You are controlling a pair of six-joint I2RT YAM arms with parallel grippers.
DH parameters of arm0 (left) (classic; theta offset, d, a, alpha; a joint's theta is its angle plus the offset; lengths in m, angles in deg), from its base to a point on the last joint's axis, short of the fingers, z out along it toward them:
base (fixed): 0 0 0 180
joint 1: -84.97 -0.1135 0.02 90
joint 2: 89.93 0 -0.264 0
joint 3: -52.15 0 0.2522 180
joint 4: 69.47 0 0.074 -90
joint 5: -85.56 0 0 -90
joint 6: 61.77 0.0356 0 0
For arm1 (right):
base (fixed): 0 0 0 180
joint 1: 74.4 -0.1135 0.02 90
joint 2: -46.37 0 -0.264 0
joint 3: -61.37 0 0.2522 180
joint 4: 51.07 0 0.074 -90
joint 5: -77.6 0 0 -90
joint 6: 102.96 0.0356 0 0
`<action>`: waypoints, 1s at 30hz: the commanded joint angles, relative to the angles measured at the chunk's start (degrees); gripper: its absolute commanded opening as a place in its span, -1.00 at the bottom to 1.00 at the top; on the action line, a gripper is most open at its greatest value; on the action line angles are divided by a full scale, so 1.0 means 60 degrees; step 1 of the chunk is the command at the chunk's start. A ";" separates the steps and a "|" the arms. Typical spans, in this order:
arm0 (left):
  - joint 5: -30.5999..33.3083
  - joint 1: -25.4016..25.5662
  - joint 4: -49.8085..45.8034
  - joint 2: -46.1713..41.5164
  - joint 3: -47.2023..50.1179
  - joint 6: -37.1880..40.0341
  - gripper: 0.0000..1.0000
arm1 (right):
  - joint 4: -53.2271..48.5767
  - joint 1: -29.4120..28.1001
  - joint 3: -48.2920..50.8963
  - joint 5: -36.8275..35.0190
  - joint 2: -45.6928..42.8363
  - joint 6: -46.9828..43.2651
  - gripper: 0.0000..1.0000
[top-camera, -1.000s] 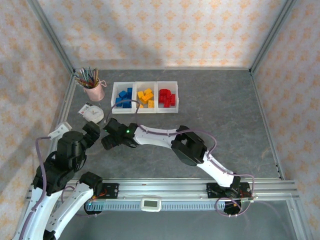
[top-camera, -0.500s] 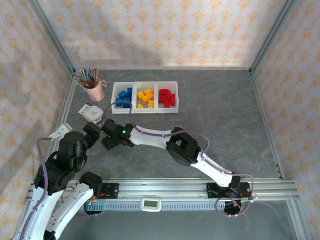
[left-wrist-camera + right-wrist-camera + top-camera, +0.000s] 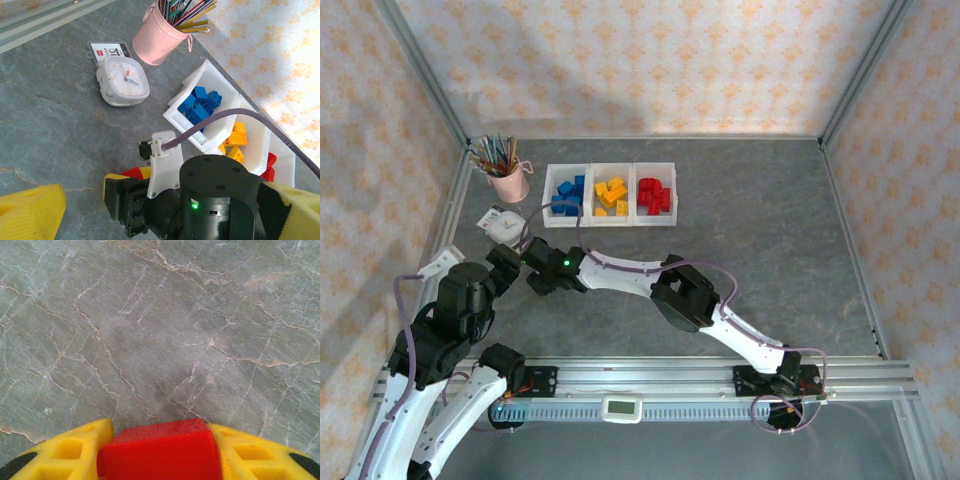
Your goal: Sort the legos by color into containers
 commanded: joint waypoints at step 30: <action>-0.4016 -0.0091 0.7591 0.3857 0.1194 0.2260 0.98 | 0.0971 0.5608 0.4970 -0.1659 -0.5559 0.1764 -0.22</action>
